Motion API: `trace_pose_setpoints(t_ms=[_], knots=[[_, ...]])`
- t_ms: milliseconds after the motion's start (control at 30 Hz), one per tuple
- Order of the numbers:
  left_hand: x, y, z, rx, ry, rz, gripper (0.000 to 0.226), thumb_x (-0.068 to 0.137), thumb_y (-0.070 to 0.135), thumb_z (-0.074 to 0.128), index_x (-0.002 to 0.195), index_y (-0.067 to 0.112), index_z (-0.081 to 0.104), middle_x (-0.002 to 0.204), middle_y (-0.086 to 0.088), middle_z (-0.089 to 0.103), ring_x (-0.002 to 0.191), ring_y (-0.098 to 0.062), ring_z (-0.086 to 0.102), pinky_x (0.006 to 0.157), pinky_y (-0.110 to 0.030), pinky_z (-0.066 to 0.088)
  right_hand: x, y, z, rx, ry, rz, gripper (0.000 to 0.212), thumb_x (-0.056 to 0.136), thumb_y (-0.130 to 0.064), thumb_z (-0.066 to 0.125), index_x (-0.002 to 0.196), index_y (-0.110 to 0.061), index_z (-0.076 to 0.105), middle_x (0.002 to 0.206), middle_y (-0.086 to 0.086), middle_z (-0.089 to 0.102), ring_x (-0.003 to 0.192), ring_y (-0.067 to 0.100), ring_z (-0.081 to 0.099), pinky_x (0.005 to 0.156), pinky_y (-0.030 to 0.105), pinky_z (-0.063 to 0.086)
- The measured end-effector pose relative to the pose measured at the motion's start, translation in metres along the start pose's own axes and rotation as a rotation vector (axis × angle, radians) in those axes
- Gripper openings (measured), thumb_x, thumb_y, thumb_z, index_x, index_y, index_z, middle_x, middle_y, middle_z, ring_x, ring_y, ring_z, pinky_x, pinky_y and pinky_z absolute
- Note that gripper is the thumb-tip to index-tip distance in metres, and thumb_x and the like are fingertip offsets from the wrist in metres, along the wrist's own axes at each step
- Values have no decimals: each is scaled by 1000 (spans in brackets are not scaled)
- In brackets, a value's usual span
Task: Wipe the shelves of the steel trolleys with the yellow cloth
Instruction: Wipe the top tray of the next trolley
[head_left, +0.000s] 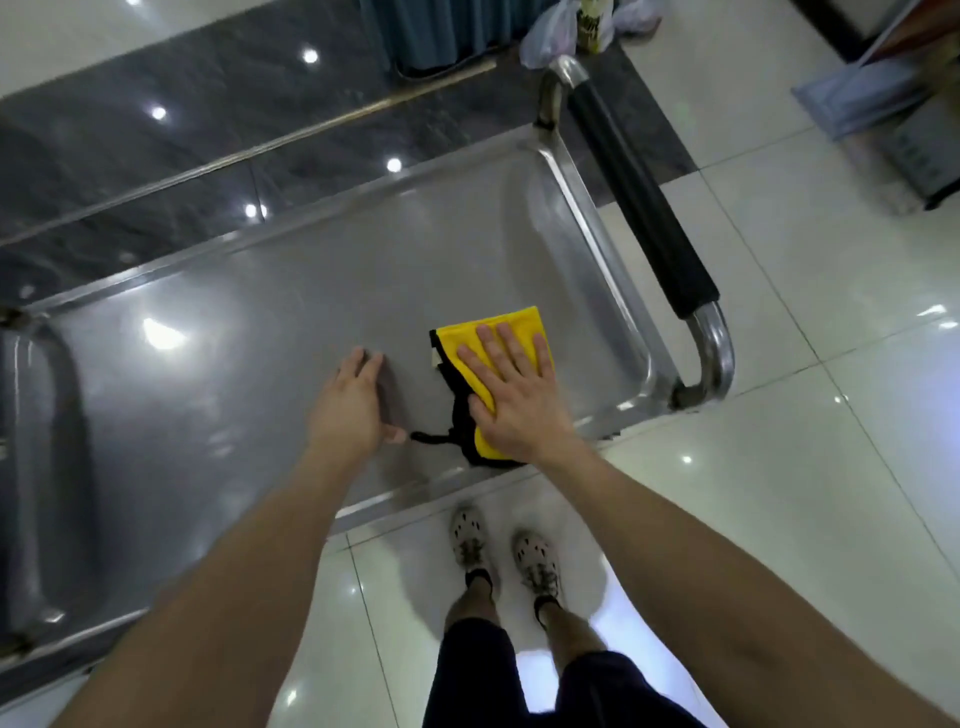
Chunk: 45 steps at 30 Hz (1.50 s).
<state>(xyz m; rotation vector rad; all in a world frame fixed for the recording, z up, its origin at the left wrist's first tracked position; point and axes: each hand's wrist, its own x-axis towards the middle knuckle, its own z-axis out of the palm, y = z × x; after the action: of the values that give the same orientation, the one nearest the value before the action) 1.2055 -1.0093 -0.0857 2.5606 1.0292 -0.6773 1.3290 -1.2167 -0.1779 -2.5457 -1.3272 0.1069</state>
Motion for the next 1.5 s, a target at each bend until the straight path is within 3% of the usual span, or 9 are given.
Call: trace_pose_setpoints(t_ms=[200, 400, 600, 767, 933, 1133, 1233, 1500], knots=[[5, -3, 8, -41, -7, 8, 138, 59, 35, 107, 171, 20, 27, 180, -7, 14, 164, -35, 21, 130, -52, 30, 10, 66, -25, -84, -83, 202, 73, 106, -58, 37, 171, -41, 9, 180, -4, -3, 166, 21, -9, 131, 61, -1], [3, 7, -1, -46, 4, 13, 134, 69, 36, 102, 173, 21, 19, 182, -3, 7, 166, -28, 13, 129, -49, 29, 106, 88, -36, -96, -109, 324, 81, 96, -71, 30, 170, -42, 16, 181, -3, 2, 166, 21, -5, 130, 62, -5], [13, 7, 0, -67, 37, 2, 131, 70, 35, 101, 173, 29, 19, 181, 5, 6, 166, -23, 11, 127, -51, 29, 245, 97, -17, -99, -126, 286, 90, 88, -84, 17, 169, -45, 13, 181, 1, 5, 166, 26, -3, 127, 66, -10], [18, 7, -2, -44, 79, 12, 134, 69, 42, 100, 173, 32, 17, 182, 7, 5, 166, -22, 13, 125, -47, 33, 294, 82, 0, -97, -138, 142, 89, 90, -87, 15, 169, -46, 8, 181, 3, 1, 166, 29, -5, 126, 68, -11], [16, 11, -7, -25, 73, 20, 134, 69, 42, 100, 173, 30, 17, 182, 7, 6, 166, -22, 14, 126, -45, 32, 246, 52, 0, -87, -127, 10, 82, 94, -77, 23, 169, -43, 21, 180, 3, 7, 166, 29, 1, 127, 70, -4], [11, 15, -9, -34, 58, -8, 131, 69, 35, 101, 173, 28, 20, 182, 5, 8, 166, -23, 17, 125, -46, 34, 78, -14, 12, -11, 62, -155, 74, 98, -59, 48, 167, -33, 35, 178, 10, 20, 166, 32, 9, 126, 70, 9], [5, 15, -5, -38, 78, -6, 128, 68, 30, 102, 171, 25, 25, 181, 2, 13, 165, -25, 21, 123, -48, 37, 19, -37, 21, 2, 43, -212, 76, 99, -57, 49, 168, -31, 32, 179, 9, 16, 166, 32, 4, 125, 72, 11], [-22, -21, -8, -9, 138, -33, 131, 56, 64, 99, 164, 25, 35, 170, -9, 32, 156, -34, 32, 124, -49, 32, 7, -46, 26, -44, 36, -179, 77, 99, -62, 48, 169, -36, 29, 180, 3, 13, 167, 28, 1, 127, 69, 11]])
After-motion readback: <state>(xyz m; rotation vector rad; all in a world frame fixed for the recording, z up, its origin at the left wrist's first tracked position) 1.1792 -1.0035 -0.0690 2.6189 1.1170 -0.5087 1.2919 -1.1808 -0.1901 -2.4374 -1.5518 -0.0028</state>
